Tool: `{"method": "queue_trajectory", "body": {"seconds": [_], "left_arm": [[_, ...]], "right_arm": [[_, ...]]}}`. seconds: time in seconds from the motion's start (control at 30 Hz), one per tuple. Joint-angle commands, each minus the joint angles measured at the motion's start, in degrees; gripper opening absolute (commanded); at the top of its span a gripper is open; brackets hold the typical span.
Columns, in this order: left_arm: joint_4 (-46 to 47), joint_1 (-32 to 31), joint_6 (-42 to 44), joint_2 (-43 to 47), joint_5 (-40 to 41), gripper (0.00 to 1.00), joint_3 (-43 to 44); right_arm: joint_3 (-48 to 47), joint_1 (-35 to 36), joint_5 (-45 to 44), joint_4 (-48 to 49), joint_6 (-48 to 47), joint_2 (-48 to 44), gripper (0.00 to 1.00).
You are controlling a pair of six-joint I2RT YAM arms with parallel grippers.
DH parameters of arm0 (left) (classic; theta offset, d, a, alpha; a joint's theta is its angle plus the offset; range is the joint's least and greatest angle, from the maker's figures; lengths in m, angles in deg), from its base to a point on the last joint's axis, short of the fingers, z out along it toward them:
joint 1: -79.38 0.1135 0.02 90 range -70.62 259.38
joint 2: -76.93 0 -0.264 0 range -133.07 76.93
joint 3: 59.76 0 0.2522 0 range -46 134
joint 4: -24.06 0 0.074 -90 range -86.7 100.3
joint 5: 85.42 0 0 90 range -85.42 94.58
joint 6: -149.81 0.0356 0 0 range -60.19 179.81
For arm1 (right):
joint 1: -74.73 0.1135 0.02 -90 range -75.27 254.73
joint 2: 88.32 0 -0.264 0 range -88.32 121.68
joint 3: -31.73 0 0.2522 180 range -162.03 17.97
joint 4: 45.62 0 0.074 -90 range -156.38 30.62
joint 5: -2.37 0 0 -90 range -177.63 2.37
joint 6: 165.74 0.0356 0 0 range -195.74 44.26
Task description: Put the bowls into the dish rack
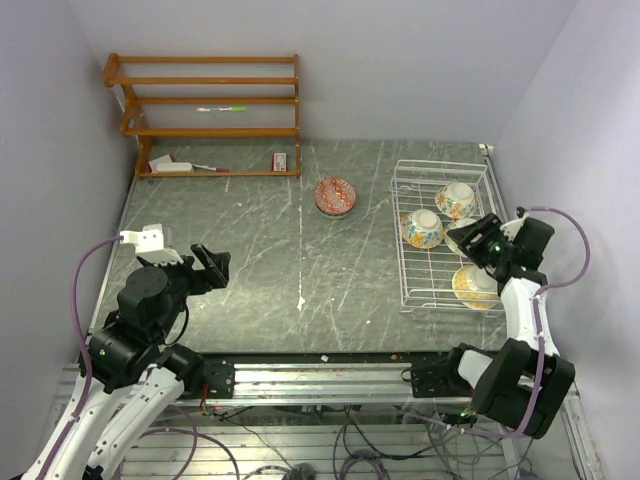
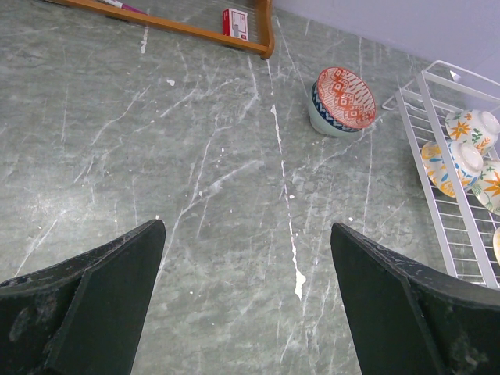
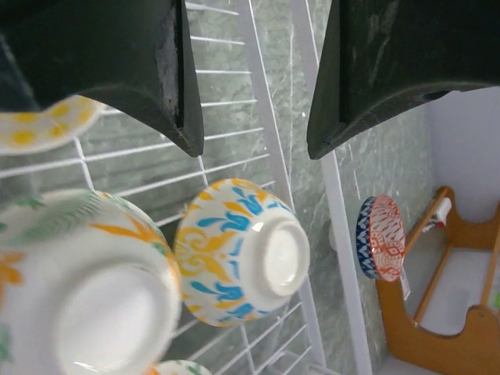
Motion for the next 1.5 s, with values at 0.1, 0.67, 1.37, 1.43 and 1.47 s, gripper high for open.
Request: {"method": "queue_trajectory", "body": {"seconds": [0.1,0.67,1.37,1.43,1.47], "left_arm": [[0.2,-0.3,-0.1,0.5,0.3,0.98,1.5],[0.4,-0.4,0.0,1.0,-0.2,0.98,1.4],[0.5,-0.4,0.0,1.7,-0.3,0.98,1.4],[0.5,-0.4,0.0,1.6,-0.4,0.98,1.4],[0.6,-0.4,0.0,1.6,-0.4,0.98,1.4]], "right_arm": [[-10.5,16.8,-18.4,-3.1,-3.7,5.0,0.59],[-28.7,30.6,-39.2,-7.2,-12.0,27.0,0.59],[-28.1,36.0,-50.7,-7.6,-12.9,31.2,0.59],[-26.8,36.2,-50.9,-8.4,-12.2,30.1,0.58],[-26.0,36.3,-51.0,-8.7,-12.0,29.5,0.58]]}}
